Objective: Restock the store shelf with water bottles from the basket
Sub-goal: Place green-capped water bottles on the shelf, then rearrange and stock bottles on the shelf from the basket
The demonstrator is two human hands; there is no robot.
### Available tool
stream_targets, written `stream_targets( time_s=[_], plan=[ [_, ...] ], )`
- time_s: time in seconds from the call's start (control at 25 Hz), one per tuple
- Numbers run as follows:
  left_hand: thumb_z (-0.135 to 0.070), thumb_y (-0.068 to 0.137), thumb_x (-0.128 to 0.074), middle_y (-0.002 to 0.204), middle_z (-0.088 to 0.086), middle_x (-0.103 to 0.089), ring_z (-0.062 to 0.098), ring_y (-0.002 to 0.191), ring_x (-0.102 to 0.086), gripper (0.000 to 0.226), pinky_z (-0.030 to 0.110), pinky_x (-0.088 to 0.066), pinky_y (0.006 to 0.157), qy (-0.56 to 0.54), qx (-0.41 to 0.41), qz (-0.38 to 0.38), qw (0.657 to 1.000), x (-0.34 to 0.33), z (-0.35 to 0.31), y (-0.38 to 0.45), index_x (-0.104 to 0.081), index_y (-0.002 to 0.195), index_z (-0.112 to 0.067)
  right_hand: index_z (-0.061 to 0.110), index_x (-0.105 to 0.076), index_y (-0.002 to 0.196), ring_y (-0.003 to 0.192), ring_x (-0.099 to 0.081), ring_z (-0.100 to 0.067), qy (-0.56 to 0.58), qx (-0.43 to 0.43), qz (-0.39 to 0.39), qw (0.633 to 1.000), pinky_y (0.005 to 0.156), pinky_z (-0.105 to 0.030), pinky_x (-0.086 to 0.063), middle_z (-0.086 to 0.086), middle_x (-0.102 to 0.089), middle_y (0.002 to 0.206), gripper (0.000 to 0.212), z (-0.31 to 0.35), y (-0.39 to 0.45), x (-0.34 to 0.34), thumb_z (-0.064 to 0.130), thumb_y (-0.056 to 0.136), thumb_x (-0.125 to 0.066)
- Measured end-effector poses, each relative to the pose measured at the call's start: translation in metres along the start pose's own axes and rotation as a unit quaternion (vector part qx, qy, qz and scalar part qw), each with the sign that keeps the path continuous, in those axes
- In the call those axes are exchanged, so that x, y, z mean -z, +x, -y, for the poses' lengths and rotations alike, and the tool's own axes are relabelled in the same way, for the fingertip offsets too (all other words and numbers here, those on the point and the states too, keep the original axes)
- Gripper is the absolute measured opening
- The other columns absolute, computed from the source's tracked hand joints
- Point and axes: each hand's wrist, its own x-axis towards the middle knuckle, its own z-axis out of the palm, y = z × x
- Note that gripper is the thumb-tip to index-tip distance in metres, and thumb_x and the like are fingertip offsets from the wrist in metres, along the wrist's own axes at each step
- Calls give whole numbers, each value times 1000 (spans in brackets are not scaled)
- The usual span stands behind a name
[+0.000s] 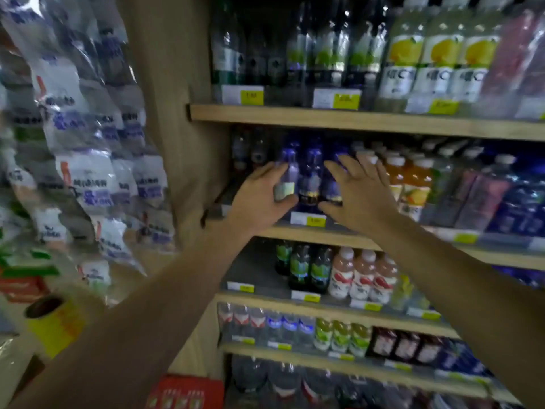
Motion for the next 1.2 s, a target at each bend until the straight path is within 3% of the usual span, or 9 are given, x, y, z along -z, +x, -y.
stream_targets(
  time_s=[0.12, 0.44, 0.64, 0.72, 0.92, 1.04, 1.2],
  plan=[
    [-40, 83, -71, 145, 15, -51, 25, 141, -40, 70, 41, -38, 113, -1, 17, 58, 998, -61, -37, -74, -49, 144, -13, 31, -13, 155, 151, 2, -28, 4, -7, 88, 996, 121, -51, -1, 0, -7, 164, 83, -38, -93, -25, 63, 89, -52],
    [-43, 87, -69, 161, 5, -25, 22, 150, -21, 77, 42, -33, 115, -23, 96, 252, 963, -201, -145, -258, -33, 153, -24, 28, -15, 156, 151, 0, -28, 53, -75, 271, 958, 120, -51, -5, 0, -8, 163, 84, -131, -344, -74, 61, 89, -54],
    [-52, 83, -65, 155, 14, -37, 29, 144, -33, 80, 46, -36, 113, -48, 101, 337, 935, -268, -183, -325, -41, 150, -16, 30, -18, 155, 149, -13, -32, 75, -140, 341, 927, 119, -49, -15, -4, -20, 161, 90, -186, -463, -102, 59, 82, -64],
    [-56, 79, -61, 152, 15, -41, 29, 142, -37, 82, 44, -35, 114, -56, 110, 362, 924, -296, -193, -341, -44, 147, -13, 28, -20, 155, 147, -17, -34, 79, -175, 367, 910, 118, -47, -19, -7, -24, 160, 92, -213, -499, -111, 57, 81, -66],
    [-35, 86, -70, 151, 12, -44, 29, 139, -42, 71, 34, -34, 111, -83, 159, 411, 894, -369, -197, -369, -43, 147, -11, 25, -26, 152, 144, -23, -33, 98, -233, 414, 874, 116, -43, -20, -7, -32, 155, 84, -257, -549, -163, 50, 83, -68],
    [-26, 89, -70, 148, 10, -47, 26, 135, -44, 66, 22, -30, 102, -82, 173, 439, 878, -420, -189, -370, -42, 147, -11, 23, -29, 150, 144, -24, -32, 118, -249, 456, 846, 117, -44, -20, -6, -32, 155, 84, -272, -563, -219, 53, 82, -68],
    [-27, 89, -70, 148, 9, -46, 25, 135, -45, 68, 22, -30, 99, -73, 207, 467, 857, -483, -169, -373, -40, 148, -11, 21, -36, 146, 138, -34, -28, 148, -257, 479, 826, 113, -42, -30, -5, -42, 147, 80, -290, -573, -294, 54, 81, -68]
  ],
)
